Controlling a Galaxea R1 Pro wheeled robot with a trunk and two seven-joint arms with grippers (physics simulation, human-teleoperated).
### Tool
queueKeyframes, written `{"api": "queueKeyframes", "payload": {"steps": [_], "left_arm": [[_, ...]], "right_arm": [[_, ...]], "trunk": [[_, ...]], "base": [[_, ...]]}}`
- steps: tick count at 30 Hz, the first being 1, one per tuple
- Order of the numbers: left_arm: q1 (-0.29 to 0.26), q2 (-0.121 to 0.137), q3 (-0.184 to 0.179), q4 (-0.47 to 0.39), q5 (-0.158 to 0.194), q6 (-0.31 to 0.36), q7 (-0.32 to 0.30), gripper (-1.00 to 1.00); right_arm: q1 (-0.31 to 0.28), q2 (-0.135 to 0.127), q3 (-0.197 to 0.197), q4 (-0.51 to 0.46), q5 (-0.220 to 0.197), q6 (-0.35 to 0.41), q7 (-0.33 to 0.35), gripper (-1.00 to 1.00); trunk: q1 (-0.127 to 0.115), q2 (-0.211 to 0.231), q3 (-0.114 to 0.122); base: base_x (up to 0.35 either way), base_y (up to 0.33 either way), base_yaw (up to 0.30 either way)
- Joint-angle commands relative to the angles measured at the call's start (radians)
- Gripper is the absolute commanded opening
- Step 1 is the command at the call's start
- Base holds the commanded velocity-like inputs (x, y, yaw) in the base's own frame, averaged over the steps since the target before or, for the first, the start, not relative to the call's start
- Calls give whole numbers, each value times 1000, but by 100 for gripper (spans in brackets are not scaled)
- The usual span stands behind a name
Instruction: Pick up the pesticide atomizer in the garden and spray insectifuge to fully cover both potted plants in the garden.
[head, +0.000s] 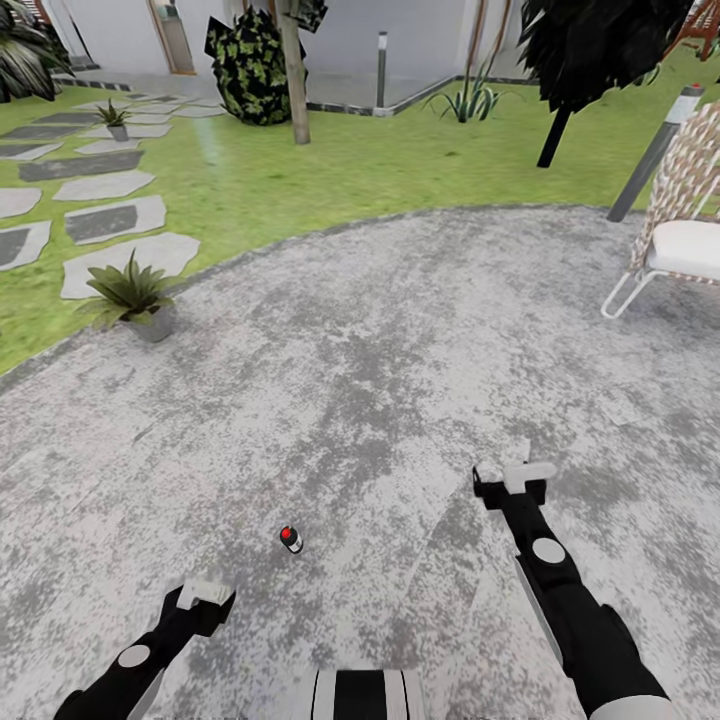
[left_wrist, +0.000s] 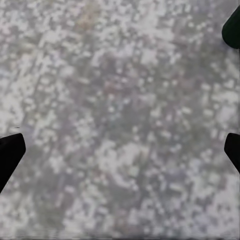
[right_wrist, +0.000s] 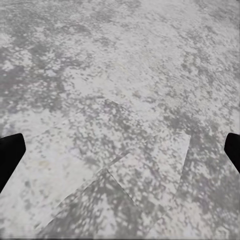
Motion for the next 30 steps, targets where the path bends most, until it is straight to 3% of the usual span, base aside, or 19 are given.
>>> {"api": "queueKeyframes", "payload": {"steps": [1,11,24,30], "left_arm": [[0,1,3,0,-10,-5,-2,100],[0,-2,3,2,-10,-6,-2,100],[0,-1,4,2,-10,-6,0,100],[0,0,6,2,-10,-6,0,100]], "right_arm": [[0,-1,4,-4,13,9,-8,100],[0,-1,3,-4,18,7,-10,100],[0,0,4,-4,16,9,-11,100],[0,1,5,-5,15,9,-11,100]], "trunk": [[0,-1,-5],[5,-3,-43],[11,-6,-86],[13,-7,-108]], "base": [[0,0,0],[0,0,-10],[0,0,-247],[0,0,-69]]}}
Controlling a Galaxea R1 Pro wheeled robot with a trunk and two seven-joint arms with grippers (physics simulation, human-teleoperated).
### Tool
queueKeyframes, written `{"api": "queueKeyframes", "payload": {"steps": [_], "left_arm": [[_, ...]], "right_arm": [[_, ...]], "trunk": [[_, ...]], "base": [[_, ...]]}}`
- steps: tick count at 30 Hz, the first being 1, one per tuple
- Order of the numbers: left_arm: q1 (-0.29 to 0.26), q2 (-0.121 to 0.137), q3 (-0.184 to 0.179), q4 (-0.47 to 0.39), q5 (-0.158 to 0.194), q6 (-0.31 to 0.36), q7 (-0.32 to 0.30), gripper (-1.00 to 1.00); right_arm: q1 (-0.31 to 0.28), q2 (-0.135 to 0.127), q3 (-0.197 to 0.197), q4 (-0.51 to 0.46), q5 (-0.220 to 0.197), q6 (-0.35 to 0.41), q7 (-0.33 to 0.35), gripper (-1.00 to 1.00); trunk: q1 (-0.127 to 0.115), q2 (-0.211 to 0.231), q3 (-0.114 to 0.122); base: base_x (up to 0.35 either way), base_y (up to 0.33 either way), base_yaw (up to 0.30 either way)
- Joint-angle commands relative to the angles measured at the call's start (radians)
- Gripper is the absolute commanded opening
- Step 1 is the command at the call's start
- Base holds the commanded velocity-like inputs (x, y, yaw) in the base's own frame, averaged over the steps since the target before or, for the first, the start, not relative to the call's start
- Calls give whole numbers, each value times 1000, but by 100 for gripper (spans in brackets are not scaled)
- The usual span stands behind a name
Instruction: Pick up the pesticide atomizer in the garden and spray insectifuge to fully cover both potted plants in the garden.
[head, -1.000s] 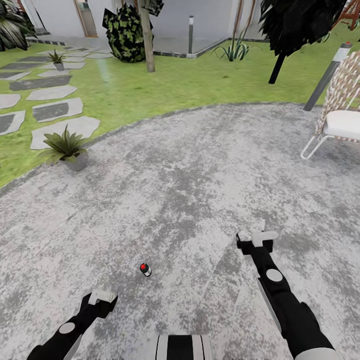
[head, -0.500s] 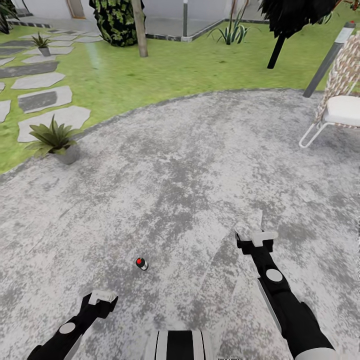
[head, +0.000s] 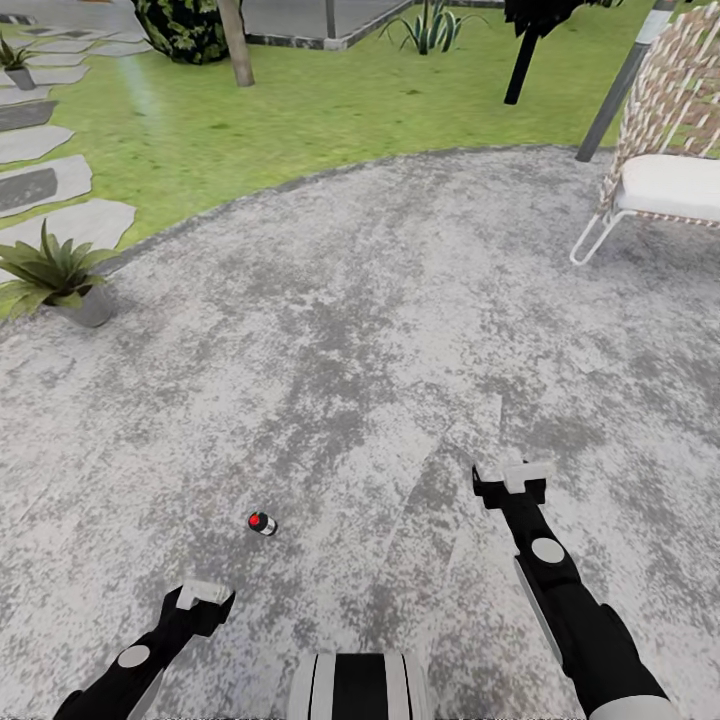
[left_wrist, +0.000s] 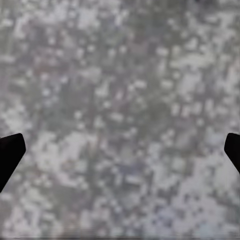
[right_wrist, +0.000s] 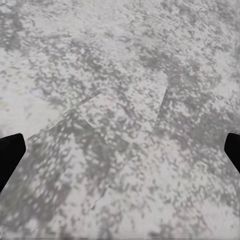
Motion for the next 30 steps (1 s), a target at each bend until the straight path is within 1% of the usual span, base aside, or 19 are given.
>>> {"api": "queueKeyframes", "payload": {"steps": [1,4,5,6,7,9,10,16,26,30], "left_arm": [[0,0,3,0,-10,-4,-2,100],[0,-1,3,0,-10,-4,-2,100],[0,0,3,0,-11,-5,-2,100],[6,2,4,0,-13,-52,-2,100],[10,2,4,0,-14,-76,-2,100],[16,3,4,0,-15,-120,-2,100],[18,4,4,0,-16,-132,-2,100],[19,4,3,0,-15,-143,-2,100],[20,1,3,-1,-14,-144,-2,100],[20,-1,3,-15,-14,-144,-1,100]], "right_arm": [[0,-1,4,-1,10,9,-7,100],[0,1,5,-2,10,9,-7,100],[0,6,5,-2,10,10,-7,100],[0,30,5,-2,11,10,-7,100],[0,33,5,-2,11,10,-7,100],[0,36,4,-1,11,10,-7,100],[0,37,4,-1,11,10,-7,100],[0,37,3,0,12,10,-7,100],[0,37,3,4,13,10,-7,100],[0,37,3,5,13,10,-7,100]], "trunk": [[0,0,-5],[2,-1,-16],[2,-1,-20],[2,-2,-24],[3,-2,-28],[4,-2,-35],[4,-3,-39],[7,-4,-60],[7,-4,-47],[7,-4,-42]], "base": [[0,0,-16],[0,0,-7],[0,0,-3],[0,0,0],[0,0,0],[0,0,0],[0,0,0],[0,0,-45],[0,0,-169],[0,0,-182]]}}
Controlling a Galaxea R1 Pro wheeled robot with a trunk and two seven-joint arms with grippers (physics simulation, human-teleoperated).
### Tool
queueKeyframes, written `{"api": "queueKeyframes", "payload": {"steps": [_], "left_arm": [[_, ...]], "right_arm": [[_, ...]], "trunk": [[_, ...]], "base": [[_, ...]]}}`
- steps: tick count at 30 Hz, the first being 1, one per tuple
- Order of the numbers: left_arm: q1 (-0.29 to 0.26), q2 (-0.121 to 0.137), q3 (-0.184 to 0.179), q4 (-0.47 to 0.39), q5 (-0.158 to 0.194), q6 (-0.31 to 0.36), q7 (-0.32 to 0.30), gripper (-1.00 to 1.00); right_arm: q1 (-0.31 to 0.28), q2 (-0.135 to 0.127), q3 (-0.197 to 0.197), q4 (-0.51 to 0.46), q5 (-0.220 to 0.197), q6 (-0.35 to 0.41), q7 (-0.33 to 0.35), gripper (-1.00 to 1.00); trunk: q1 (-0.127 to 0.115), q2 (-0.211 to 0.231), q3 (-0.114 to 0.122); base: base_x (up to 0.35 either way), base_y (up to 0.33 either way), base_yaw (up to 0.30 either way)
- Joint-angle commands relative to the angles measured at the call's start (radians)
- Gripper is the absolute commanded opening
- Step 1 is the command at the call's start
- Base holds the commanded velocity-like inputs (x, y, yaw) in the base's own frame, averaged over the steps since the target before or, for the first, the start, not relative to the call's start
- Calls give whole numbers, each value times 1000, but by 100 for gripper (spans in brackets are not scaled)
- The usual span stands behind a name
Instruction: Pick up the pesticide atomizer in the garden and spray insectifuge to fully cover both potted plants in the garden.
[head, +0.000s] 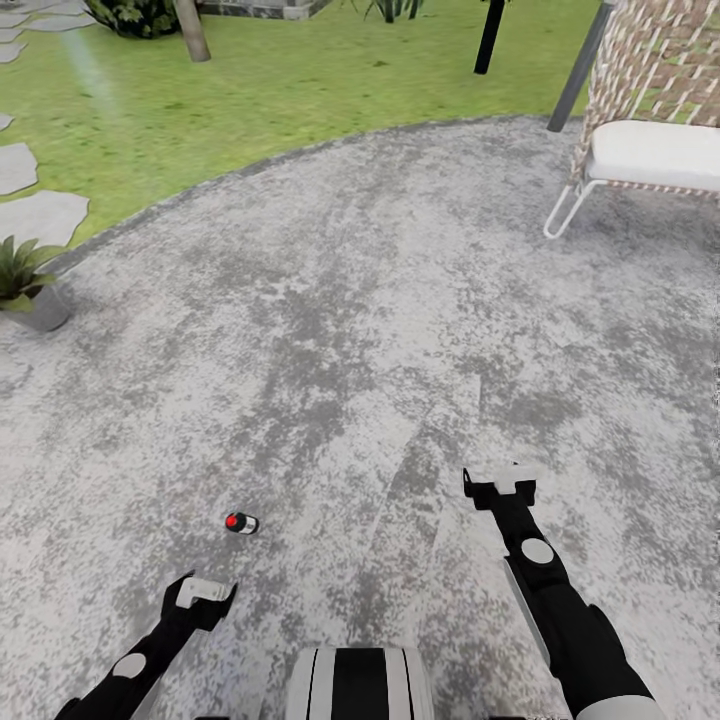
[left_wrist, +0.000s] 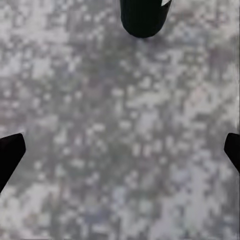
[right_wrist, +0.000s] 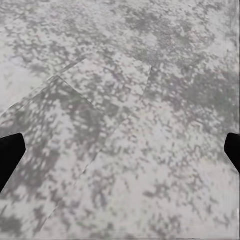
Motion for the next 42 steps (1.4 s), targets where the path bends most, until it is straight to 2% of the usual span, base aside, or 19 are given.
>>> {"api": "queueKeyframes", "payload": {"steps": [1,11,15,23,31,42], "left_arm": [[0,0,3,-2,-10,-4,-1,100],[0,0,3,-5,-10,-2,0,100],[0,2,3,-2,-10,-2,0,100],[0,5,7,3,-10,-2,2,100],[0,6,38,5,-9,-3,0,100],[0,0,40,11,-10,-5,-1,100]], "right_arm": [[0,-1,3,-1,11,9,-7,100],[0,-1,3,0,11,9,-7,100],[0,-1,3,-1,11,9,-7,100],[0,-1,3,-1,11,9,-7,100],[0,-1,3,-3,11,9,-7,100],[0,-1,3,-1,11,9,-7,100]], "trunk": [[0,0,1],[0,0,14],[0,0,18],[0,0,20],[0,0,20],[0,0,26]], "base": [[0,0,-182],[9,0,-182],[228,0,-144],[127,0,-24],[18,11,-1],[41,39,-37]]}}
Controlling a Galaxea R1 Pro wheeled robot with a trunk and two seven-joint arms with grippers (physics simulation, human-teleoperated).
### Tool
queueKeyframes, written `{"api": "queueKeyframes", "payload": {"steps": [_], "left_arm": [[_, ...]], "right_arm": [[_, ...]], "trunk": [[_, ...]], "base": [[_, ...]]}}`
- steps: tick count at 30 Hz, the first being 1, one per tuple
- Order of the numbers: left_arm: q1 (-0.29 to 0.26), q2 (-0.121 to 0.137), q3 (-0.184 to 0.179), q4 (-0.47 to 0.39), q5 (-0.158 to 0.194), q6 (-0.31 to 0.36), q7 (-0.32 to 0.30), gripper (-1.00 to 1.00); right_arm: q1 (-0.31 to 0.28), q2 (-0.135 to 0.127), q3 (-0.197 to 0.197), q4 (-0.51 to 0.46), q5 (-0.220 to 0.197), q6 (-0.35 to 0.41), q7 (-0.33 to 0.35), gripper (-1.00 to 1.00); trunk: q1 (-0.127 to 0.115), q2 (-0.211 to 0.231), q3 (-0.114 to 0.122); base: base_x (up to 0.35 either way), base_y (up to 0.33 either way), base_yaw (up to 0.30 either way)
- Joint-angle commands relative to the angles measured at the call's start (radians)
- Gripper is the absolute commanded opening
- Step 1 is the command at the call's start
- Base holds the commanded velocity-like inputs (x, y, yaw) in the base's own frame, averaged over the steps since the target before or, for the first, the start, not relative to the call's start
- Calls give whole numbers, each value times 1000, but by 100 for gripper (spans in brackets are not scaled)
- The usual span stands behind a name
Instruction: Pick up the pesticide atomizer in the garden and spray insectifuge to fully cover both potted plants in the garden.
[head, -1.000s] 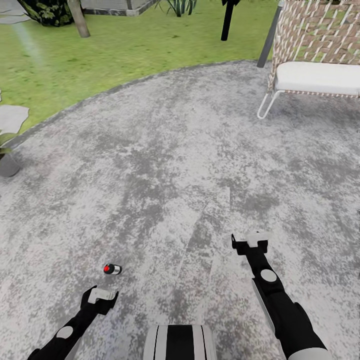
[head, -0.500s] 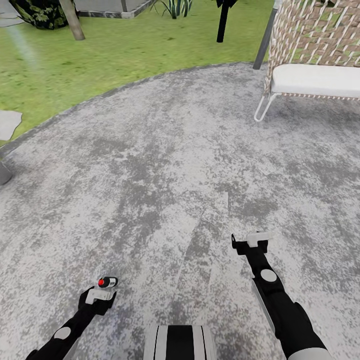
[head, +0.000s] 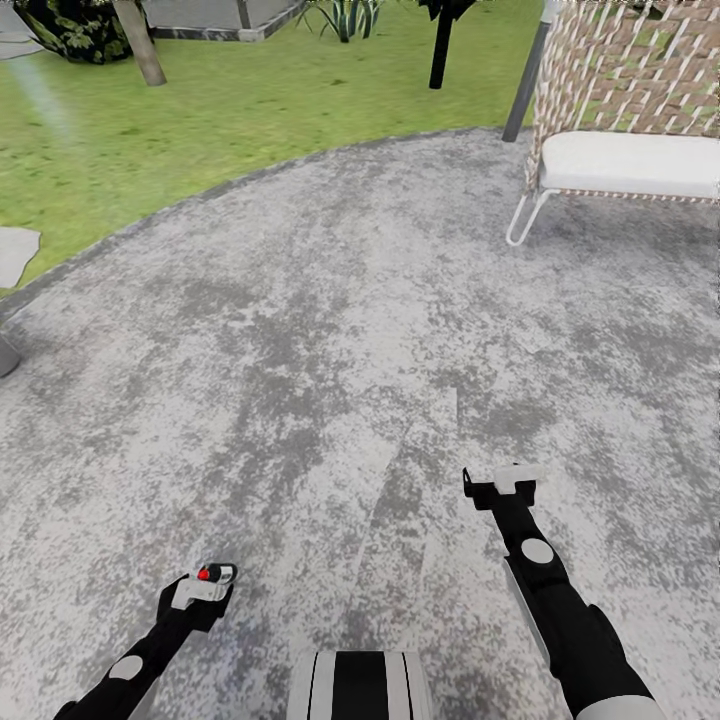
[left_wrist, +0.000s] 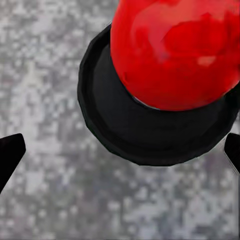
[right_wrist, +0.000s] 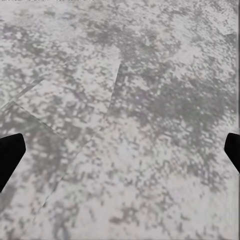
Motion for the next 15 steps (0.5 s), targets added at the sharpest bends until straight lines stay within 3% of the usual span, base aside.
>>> {"api": "queueKeyframes", "payload": {"steps": [1,7,15], "left_arm": [[0,-1,7,1,-10,-4,-4,100],[0,-1,7,1,-11,-4,-5,100],[0,-1,7,1,-11,-4,-5,100]], "right_arm": [[0,-1,3,-1,11,9,-7,100],[0,-1,3,-1,11,9,-7,100],[0,-1,3,-1,11,9,-7,100]], "trunk": [[0,0,1],[0,0,9],[0,0,21]], "base": [[2,2,-94],[-6,1,-98],[-191,0,-100]]}}
